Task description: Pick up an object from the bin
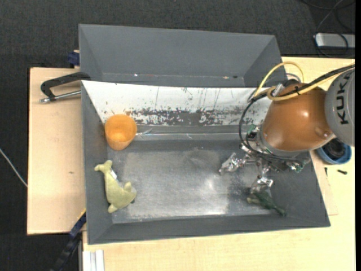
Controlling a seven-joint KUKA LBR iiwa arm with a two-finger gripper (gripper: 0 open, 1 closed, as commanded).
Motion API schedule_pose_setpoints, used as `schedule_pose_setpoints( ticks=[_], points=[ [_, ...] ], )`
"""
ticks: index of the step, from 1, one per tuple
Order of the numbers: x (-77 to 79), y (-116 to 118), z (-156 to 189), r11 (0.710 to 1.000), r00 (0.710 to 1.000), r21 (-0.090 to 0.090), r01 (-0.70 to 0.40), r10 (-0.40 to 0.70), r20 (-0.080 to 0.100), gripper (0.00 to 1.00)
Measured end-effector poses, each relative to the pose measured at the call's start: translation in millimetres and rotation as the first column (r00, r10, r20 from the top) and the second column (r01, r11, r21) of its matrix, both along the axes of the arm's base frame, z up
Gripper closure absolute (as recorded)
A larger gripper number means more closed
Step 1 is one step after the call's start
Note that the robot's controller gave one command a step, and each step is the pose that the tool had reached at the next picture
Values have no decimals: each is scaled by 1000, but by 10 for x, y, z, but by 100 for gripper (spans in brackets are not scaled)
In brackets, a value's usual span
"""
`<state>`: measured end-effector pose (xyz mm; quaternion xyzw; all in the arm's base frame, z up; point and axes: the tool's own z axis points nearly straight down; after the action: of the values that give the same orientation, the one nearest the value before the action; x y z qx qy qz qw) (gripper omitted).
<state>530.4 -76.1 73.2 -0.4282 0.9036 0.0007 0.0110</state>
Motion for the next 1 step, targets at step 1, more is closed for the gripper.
schedule_pose_setpoints(
  ticks=[1],
  points=[
    [-94, -157, 165, 940, 938, -15, -342, 342, 54, 0]
  ],
)
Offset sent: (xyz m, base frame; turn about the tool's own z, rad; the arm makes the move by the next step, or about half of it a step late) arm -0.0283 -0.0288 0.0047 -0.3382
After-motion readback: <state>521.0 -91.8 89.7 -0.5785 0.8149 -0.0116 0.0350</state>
